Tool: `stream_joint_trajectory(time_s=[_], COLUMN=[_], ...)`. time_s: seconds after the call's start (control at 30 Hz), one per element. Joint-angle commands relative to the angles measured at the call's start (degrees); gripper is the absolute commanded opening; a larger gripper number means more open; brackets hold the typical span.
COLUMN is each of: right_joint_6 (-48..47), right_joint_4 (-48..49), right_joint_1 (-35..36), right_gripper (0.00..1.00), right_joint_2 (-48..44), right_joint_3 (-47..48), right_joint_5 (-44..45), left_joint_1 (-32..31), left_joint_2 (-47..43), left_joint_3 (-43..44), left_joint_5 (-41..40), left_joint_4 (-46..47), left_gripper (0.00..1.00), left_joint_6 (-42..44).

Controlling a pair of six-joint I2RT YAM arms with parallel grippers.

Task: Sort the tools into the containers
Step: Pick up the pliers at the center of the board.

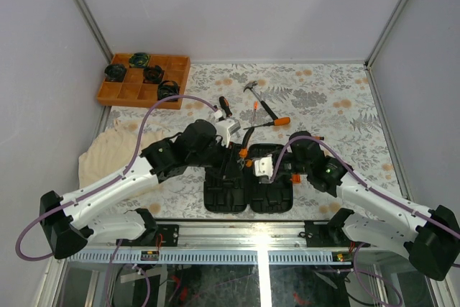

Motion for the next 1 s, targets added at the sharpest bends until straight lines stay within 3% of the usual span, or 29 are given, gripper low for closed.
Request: stream_joint_trajectory(time_s=[0.0, 0.17, 0.33, 0.73, 0.97], right_joint_6=[5.11, 14.50, 30.20, 70.14, 87.36], right_joint_4=[3.64, 6.67, 12.10, 16.60, 11.29], right_joint_1=[-0.24, -0.23, -0.29, -0.27, -0.24], right_gripper=[0.00, 0.00, 0.00, 0.00, 0.00], right_joint_2=[-0.18, -1.00, -3.02, -4.52, -0.52], right_joint_3=[2.73, 2.11, -0.41, 0.77, 6.52], right_joint_5=[2.73, 7.20, 13.29, 25.30, 23.30], left_joint_1=[-0.31, -0.29, -0.18, -0.21, -0.18], left_joint_2=[-1.22, -4.34, -10.05, -18.08, -17.39], left_joint_3=[1.80, 2.57, 2.14, -1.32, -2.51], left_joint_5=[-0.38, -5.33, -10.78, -26.16, -27.28], left_joint_4=[1.95, 2.85, 4.94, 10.38, 16.20], left_gripper=[0.35, 0.57, 0.67, 0.70, 0.70], left_joint_6=[0.62, -0.56, -2.19, -7.77, -10.16])
